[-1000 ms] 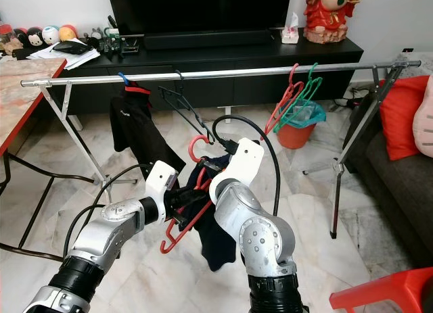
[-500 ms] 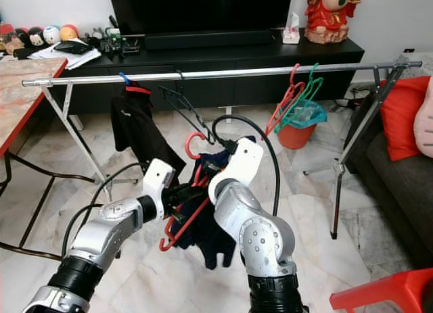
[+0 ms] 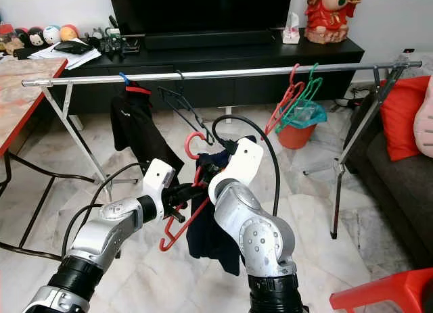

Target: Hang hanger

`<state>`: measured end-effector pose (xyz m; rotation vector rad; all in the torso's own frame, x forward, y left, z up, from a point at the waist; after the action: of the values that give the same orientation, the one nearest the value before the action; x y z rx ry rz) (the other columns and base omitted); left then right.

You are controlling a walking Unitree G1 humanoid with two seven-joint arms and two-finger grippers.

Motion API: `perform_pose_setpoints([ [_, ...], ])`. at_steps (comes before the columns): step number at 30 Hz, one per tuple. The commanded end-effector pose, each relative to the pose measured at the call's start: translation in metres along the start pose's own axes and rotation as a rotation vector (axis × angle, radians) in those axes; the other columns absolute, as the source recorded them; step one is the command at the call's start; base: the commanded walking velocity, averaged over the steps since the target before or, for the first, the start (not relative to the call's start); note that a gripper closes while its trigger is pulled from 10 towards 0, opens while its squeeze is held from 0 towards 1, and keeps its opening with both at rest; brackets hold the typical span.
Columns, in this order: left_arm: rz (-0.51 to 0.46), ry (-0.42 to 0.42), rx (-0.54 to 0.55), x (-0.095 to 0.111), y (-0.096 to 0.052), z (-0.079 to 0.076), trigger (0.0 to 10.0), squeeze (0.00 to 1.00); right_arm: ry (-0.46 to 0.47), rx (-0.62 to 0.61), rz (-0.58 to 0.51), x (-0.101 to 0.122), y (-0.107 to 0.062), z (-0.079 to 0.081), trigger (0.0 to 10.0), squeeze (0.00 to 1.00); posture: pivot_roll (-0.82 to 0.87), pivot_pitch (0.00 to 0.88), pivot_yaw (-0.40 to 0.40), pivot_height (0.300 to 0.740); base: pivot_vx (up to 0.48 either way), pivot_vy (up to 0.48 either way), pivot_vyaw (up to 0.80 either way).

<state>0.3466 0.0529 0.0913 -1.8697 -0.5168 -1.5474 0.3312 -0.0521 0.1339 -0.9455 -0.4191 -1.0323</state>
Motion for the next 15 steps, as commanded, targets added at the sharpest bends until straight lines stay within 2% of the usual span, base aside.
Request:
perform_pose_setpoints([
  [1,-0.053,0.023,0.004,0.0154,0.002,0.0028,10.0,0.0,0.163,0.135,0.137,-0.0411,-0.0103,0.0527,10.0,1.0,-0.06,0.0,0.02,0.74,0.0,0.0,0.0],
  [15,-0.053,0.023,0.004,0.0154,0.002,0.0028,10.0,0.0,0.163,0.135,0.137,-0.0411,-0.0103,0.0527,10.0,1.0,-0.06,0.0,0.02,0.74,0.0,0.0,0.0],
])
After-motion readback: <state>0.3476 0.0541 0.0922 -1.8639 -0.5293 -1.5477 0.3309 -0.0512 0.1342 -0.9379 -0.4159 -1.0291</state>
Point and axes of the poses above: a point about 5 cm out from each wrist's last joint towards the gripper, its own y axis pointing out of the wrist towards the gripper, its own x axis along the axis of the wrist's last joint, z = x × y, the point moved 5 cm from there along y, pointing out of the wrist towards the gripper, and after that the axes turned 4 degrees about y, right-handed, at the moved point
